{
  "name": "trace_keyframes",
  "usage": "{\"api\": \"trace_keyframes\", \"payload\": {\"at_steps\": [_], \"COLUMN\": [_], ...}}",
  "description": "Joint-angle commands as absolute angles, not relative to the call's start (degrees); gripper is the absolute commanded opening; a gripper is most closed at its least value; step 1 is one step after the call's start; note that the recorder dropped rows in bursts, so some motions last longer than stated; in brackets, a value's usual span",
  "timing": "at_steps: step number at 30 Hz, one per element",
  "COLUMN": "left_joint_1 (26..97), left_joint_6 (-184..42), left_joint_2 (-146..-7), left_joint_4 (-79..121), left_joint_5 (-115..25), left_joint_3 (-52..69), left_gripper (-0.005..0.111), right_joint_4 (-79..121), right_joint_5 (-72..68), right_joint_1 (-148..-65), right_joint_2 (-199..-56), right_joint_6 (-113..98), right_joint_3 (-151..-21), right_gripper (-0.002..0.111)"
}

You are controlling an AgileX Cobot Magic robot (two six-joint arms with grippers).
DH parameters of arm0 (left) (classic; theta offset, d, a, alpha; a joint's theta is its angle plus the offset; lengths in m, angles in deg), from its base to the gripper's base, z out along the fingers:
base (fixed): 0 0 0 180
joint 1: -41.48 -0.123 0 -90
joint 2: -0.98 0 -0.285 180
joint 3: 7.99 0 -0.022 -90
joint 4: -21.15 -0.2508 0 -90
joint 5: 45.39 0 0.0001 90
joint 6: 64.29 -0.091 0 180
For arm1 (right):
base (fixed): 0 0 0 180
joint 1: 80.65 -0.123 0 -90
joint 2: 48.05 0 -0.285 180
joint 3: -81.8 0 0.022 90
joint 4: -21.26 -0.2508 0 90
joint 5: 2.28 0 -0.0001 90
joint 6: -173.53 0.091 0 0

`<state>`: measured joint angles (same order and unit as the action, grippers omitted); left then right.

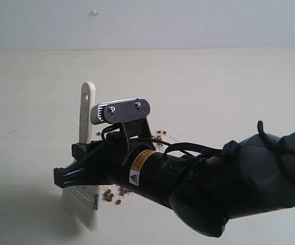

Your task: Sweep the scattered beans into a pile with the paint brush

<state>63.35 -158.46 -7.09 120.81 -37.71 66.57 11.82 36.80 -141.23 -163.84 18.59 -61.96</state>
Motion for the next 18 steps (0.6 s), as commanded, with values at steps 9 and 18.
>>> {"api": "trace_keyframes", "payload": {"at_steps": [9,18], "left_joint_1": [63.58,63.58], "left_joint_6": [-158.48,-158.48], "left_joint_2": [-6.80,-6.80], "left_joint_4": [121.10,121.10], "left_joint_5": [-38.02,-38.02], "left_joint_3": [66.70,66.70], "left_gripper": [0.000,0.000], "right_joint_4": [10.89,10.89], "right_joint_5": [30.98,30.94], "right_joint_1": [-138.25,-132.75], "right_joint_2": [-163.75,-163.75], "right_joint_6": [13.17,11.39], "right_joint_3": [-61.84,-61.95], "right_gripper": [0.000,0.000]}}
